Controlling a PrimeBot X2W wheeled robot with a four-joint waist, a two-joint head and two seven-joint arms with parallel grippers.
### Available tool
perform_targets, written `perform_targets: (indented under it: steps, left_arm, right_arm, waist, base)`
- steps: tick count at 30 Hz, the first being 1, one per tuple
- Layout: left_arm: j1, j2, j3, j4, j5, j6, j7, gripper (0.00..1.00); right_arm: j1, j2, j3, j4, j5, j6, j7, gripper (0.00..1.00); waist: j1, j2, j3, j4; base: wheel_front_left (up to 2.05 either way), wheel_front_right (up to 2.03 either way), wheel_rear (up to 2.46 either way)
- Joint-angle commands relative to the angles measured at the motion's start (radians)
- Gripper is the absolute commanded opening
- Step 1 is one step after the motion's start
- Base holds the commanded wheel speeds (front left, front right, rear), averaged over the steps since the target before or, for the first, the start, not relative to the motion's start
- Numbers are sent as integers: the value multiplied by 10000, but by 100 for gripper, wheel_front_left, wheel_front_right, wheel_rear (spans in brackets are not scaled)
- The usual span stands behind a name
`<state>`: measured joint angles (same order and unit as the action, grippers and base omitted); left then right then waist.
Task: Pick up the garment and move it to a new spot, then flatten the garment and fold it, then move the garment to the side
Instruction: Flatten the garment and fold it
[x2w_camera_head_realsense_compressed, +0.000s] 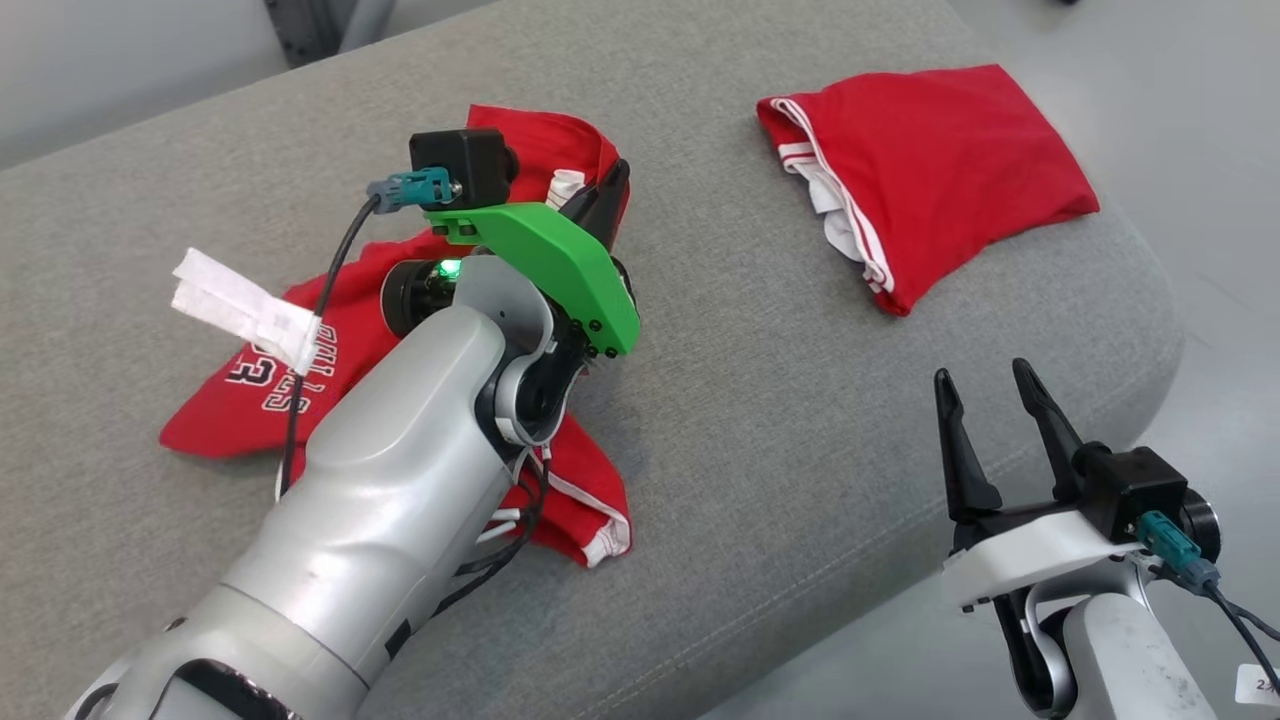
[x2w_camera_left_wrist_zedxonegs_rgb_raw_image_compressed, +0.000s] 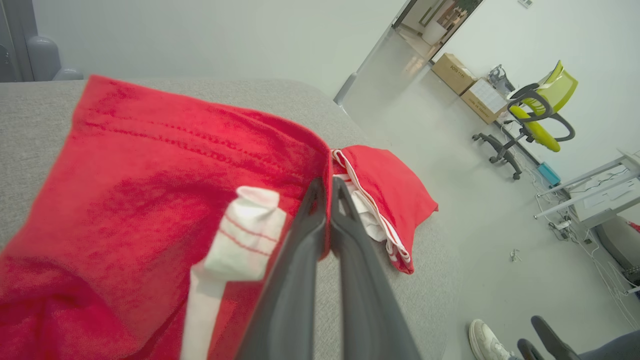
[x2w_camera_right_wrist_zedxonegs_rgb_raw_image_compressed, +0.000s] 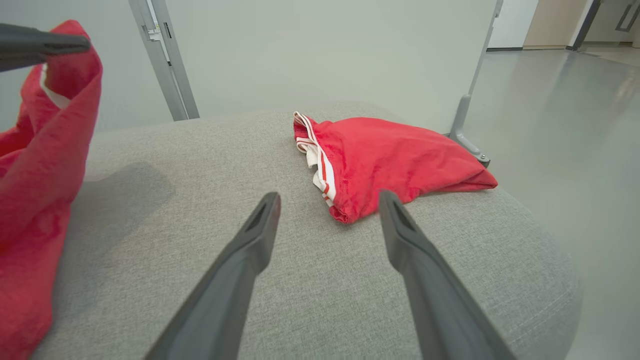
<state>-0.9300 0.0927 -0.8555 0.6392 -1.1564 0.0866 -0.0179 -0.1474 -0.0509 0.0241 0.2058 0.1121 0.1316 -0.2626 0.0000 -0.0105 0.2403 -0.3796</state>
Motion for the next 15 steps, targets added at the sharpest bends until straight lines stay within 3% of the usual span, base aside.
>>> perform_targets:
  steps: [1, 2, 3, 8, 15]
  left_arm:
    - [-224, -43, -23, 280, 176, -94, -204, 20]
    - [-270, -142, -59, 468, 188, -168, -389, 47]
    - [-250, -222, -94, 696, 99, -187, -436, 100]
    - [55, -373, -541, 1287, 1, -447, -583, 100]
    - [550, -393, -1041, 934, -108, -572, -972, 100]
  right_arm:
    - [-135, 5, 45, 31, 98, -19, -30, 100]
    - [-154, 4, 71, 39, 152, -19, -30, 100]
    - [-176, 5, 117, 39, 204, -19, -30, 100]
    - [18, 2, 118, 119, 242, -19, -30, 100]
    - [138, 2, -57, 179, 6, -19, -30, 100]
  waist:
    - [0, 105, 520, -670]
    - [0, 105, 553, -746]
    - [0, 105, 584, -813]
    - [0, 105, 446, -865]
    - [0, 105, 124, -244]
  base:
    - [0, 0, 0]
    - [0, 0, 0]
    - [0, 0, 0]
    - [0, 0, 0]
    - [0, 0, 0]
